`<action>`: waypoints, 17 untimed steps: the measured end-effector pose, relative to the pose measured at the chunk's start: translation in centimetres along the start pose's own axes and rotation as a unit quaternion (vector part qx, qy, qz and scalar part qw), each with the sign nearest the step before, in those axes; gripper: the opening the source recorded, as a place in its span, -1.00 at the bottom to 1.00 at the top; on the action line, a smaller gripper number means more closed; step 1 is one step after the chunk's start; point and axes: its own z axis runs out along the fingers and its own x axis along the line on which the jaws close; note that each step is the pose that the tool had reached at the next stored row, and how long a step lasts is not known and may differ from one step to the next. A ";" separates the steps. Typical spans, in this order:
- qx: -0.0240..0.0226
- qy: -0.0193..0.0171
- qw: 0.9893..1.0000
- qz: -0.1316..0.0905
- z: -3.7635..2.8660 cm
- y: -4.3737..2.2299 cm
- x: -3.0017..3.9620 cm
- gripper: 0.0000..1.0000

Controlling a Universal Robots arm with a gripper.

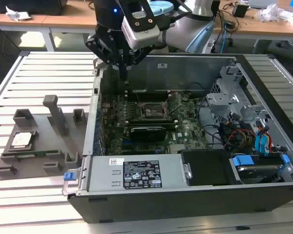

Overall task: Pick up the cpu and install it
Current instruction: 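Reach for the cpu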

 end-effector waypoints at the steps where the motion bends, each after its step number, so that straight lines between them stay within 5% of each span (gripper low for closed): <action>1: 0.000 0.000 1.000 0.000 -0.02 -0.03 0.44 -0.79; 2: 0.000 0.000 1.000 0.000 -0.04 -0.13 1.69 -0.79; 6: 0.000 0.000 1.000 0.000 -0.09 -0.26 3.51 -0.79; 17: 0.000 0.000 1.000 0.000 -0.14 -0.38 5.09 -0.79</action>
